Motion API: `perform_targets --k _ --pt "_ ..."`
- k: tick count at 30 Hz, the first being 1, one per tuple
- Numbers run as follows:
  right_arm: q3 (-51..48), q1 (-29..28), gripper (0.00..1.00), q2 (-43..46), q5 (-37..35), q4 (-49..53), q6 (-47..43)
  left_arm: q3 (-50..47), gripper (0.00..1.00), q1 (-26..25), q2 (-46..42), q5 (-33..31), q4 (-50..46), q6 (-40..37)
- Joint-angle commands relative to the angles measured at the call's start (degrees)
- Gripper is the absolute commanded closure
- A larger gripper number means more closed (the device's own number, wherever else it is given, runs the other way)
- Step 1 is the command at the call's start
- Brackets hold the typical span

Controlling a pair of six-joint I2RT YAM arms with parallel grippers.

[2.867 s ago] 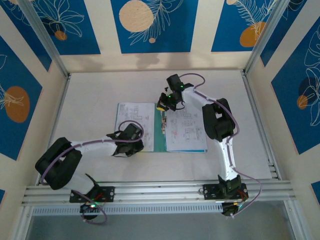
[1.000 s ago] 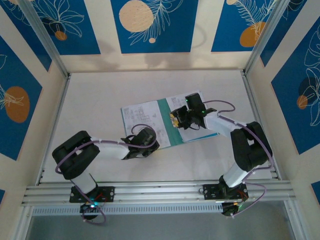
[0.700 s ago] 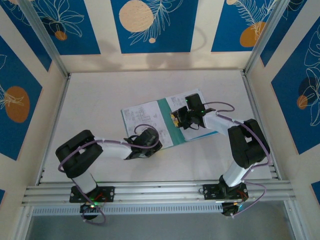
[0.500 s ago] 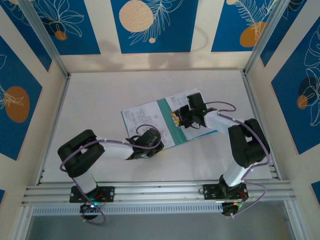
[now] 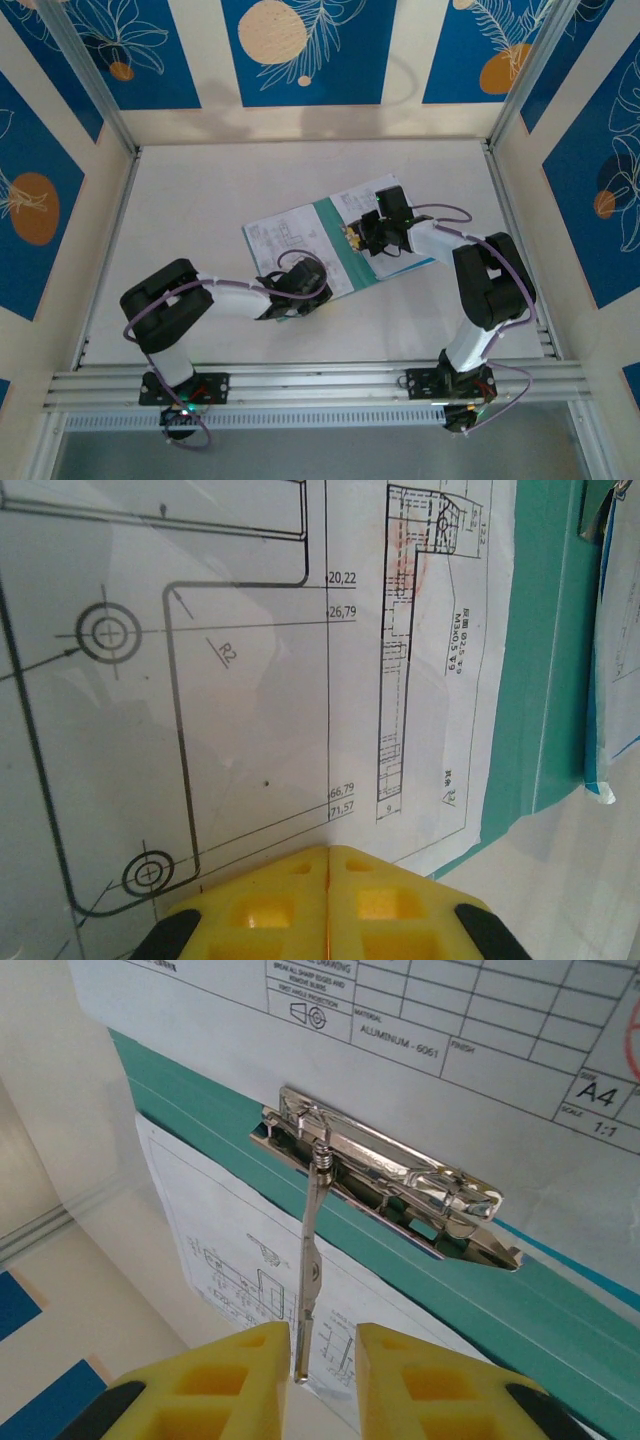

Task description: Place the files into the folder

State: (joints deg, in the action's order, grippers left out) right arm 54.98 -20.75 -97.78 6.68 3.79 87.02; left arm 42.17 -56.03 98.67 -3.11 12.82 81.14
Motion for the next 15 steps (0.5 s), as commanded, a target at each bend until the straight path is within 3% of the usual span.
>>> perform_targets --k 1,15 --pt "1.44 0.18 0.75 -0.68 1.42 -0.18 -0.7 -0.01 0.93 -0.91 2.35 0.48 -5.79 0.55" --pt "1.54 -0.21 0.8 -1.61 1.75 -1.05 -0.29 0.19 0.93 -0.87 2.34 0.3 -6.22 0.33"
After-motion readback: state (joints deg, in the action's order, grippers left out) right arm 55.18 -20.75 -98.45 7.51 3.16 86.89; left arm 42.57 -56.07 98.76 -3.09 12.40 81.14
